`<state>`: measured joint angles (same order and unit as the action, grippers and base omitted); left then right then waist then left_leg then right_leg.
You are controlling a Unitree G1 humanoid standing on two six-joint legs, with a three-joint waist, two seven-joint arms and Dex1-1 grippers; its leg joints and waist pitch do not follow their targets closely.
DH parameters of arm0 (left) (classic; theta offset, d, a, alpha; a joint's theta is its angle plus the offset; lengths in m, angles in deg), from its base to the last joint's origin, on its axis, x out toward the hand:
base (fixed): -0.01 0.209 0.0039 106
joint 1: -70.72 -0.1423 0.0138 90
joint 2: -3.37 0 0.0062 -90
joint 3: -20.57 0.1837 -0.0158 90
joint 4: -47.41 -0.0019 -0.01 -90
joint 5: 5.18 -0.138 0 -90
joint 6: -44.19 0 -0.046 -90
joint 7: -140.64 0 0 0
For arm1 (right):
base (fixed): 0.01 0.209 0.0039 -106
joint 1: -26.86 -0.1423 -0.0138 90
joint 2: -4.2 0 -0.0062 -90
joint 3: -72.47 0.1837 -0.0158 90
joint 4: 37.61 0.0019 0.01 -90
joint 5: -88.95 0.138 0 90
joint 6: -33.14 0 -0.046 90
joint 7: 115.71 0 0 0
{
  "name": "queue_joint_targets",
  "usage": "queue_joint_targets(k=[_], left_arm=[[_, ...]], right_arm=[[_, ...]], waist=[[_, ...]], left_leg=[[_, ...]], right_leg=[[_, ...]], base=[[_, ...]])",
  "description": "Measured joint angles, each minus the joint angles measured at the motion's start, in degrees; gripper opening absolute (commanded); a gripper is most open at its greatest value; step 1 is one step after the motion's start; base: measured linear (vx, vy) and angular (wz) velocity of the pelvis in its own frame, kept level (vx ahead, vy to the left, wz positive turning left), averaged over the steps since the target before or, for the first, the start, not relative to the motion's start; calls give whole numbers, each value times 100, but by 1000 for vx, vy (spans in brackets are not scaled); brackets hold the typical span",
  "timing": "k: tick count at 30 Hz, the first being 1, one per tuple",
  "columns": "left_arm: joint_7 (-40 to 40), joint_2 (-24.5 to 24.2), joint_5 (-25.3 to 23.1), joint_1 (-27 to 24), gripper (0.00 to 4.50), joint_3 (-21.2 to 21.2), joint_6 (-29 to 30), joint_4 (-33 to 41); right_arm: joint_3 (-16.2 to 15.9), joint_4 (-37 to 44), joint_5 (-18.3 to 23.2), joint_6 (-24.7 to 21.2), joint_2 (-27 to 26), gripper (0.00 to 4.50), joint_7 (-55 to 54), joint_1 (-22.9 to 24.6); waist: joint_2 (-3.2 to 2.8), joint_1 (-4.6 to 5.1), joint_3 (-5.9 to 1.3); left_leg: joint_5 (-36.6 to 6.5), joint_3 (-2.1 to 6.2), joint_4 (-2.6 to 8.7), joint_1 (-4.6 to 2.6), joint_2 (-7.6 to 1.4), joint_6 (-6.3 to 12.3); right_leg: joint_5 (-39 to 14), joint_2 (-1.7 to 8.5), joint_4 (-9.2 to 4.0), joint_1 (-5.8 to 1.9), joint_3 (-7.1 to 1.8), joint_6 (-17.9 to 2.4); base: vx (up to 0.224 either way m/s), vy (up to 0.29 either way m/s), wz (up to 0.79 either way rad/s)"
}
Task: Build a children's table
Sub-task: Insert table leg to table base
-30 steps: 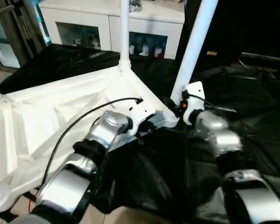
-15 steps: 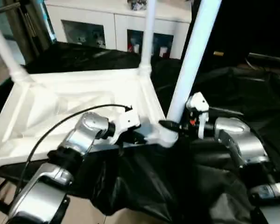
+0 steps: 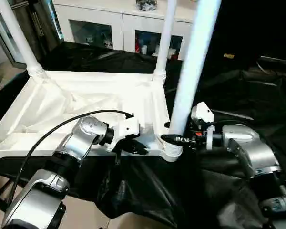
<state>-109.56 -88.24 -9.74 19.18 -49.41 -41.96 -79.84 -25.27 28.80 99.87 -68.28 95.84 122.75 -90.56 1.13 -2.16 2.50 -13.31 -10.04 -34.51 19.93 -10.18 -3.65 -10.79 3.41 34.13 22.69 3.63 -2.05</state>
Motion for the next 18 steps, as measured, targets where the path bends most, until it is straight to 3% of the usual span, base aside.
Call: queue_joint_targets(k=[6, 11, 18], left_arm=[[1151, 690, -200, 325, 0, -101, 279, -569], [1833, 1169, -215, 630, 0, -142, 496, -1029], [1559, 884, -311, 473, 0, -100, -146, -849]], right_arm=[[601, -872, -200, 158, -605, 188, -2068, -325], [1135, -1323, -168, 350, -878, 188, -3064, -539], [1209, -1070, 11, 553, -981, 188, -2871, -399]], waist=[[-8, 33, 5], [-19, 12, 10], [-95, 24, 53]], left_leg=[[37, -3, 0, 0, 2, -6], [55, 2, 7, 9, 1, -10], [74, 4, 19, 23, -12, 11]], right_leg=[[13, 6, -5, -5, -4, -14], [27, 6, 2, -1, 0, -5], [27, 0, 1, 14, 13, -2]], base=[[0, 0, 0], [0, 0, 0], [0, 0, 0]])
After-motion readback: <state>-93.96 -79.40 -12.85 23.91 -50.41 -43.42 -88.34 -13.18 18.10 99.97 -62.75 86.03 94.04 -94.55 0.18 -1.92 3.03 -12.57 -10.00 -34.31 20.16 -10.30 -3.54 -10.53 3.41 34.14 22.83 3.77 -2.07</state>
